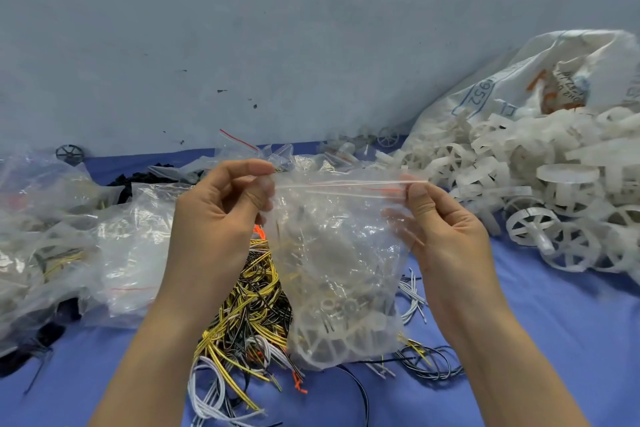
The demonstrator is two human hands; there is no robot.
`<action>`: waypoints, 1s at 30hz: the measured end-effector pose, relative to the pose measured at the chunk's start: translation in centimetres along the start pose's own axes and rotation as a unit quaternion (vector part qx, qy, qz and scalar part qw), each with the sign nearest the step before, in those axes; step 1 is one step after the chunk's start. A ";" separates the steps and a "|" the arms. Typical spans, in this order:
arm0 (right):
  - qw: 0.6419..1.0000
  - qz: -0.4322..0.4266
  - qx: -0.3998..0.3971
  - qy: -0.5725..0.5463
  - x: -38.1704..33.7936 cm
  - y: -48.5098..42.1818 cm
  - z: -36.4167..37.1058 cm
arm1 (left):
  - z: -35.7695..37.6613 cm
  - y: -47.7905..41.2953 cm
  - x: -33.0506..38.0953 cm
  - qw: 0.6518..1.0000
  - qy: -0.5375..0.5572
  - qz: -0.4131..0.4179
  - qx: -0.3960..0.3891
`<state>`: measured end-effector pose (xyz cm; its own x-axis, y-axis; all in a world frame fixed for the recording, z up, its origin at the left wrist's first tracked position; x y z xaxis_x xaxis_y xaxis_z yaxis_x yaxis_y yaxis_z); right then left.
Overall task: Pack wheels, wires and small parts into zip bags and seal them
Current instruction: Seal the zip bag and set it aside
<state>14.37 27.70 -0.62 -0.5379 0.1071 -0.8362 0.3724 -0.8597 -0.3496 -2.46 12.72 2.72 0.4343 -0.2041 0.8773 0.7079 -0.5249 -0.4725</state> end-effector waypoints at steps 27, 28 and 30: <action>0.995 -0.047 -0.083 0.032 -0.3 0.4 1.7 | 2.6 1.2 4.7 0.848 -0.443 0.285 -0.052; 0.995 -0.047 -0.085 0.034 -0.3 0.4 1.7 | 2.9 1.3 5.0 0.828 -0.460 0.316 -0.053; 0.994 -0.045 -0.089 0.032 -0.3 0.4 1.7 | 3.7 1.5 5.6 0.801 -0.473 0.358 -0.079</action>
<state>13.42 26.45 0.18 -0.5285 0.2167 -0.8208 0.4562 -0.7430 -0.4898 3.13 13.82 6.64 0.9781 0.1785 -0.1066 0.0407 -0.6670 -0.7439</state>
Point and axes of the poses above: each hand's wrist, its own y-axis away from the middle knuckle, its own z-axis out of the palm, x = y × z, the point moved 3 cm from there along -y, towards the middle knuckle, and after that the axes turned 9 degrees about -z, right-handed, at the moved point
